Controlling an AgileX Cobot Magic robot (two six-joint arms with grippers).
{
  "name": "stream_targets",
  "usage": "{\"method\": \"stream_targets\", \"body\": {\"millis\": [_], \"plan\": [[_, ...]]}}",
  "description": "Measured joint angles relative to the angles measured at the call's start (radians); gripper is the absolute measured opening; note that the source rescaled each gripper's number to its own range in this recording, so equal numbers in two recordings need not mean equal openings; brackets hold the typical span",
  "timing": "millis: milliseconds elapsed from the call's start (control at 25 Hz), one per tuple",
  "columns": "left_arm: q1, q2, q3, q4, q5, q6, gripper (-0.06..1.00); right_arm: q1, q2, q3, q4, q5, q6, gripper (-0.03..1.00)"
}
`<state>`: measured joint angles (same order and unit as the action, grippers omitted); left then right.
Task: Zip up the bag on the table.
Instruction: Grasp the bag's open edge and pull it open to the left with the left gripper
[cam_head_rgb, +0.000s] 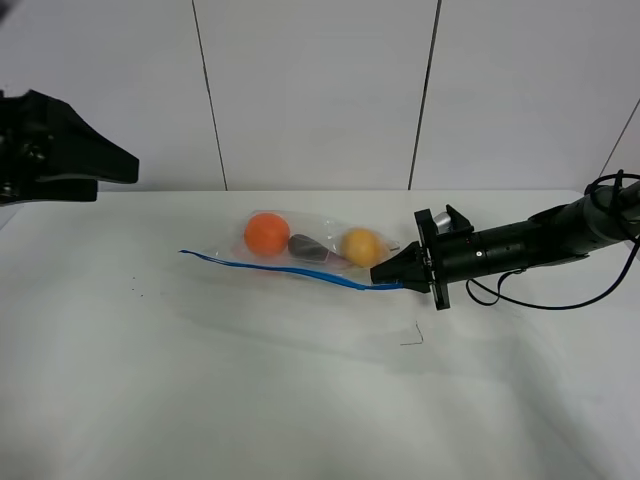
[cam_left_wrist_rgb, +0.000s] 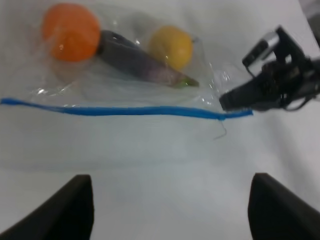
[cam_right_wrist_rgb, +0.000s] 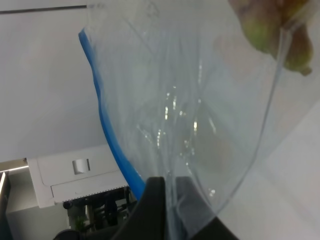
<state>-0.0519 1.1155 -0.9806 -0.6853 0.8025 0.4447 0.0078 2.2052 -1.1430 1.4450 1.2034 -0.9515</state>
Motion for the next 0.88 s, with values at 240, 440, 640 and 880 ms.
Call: {"method": "stream_targets", "body": {"millis": [240, 440, 640, 880], "plan": [[-0.193, 0.084, 0.0, 0.045, -0.156, 0.288, 0.92, 0.0, 0.0, 0.0, 0.0, 0.0, 0.0, 0.0], [-0.362, 0.155, 0.0, 0.05, -0.316, 0.69, 0.92, 0.0, 0.0, 0.0, 0.0, 0.0, 0.0, 0.0], [-0.475, 0.244, 0.0, 0.05, -0.464, 1.104, 0.92, 0.0, 0.0, 0.0, 0.0, 0.0, 0.0, 0.0], [-0.602, 0.364, 0.0, 0.05, -0.674, 1.192, 0.92, 0.0, 0.0, 0.0, 0.0, 0.0, 0.0, 0.0]]}}
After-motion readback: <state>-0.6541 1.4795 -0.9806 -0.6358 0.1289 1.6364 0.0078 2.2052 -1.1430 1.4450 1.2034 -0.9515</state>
